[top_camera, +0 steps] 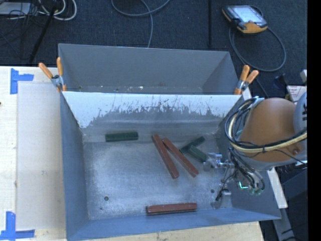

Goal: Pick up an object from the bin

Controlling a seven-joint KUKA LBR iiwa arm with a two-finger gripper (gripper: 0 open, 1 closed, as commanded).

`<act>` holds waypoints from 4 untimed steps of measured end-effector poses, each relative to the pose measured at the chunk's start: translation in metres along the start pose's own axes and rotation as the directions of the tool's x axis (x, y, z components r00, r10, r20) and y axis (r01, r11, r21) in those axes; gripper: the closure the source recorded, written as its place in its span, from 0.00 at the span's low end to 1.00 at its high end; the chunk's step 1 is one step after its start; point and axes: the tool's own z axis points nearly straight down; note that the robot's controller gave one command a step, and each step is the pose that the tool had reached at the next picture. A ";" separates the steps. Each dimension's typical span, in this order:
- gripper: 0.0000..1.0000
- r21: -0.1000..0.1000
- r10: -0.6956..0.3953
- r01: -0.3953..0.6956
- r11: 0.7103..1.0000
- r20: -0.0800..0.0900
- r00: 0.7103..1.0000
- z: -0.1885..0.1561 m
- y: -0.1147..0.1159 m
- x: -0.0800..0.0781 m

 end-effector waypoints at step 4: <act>0.00 0.001 -0.101 0.101 0.995 0.009 0.995 0.056 -0.001 -0.079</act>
Offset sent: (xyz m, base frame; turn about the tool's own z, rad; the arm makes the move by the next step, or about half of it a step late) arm 0.0413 -0.0175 -0.0530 -0.4487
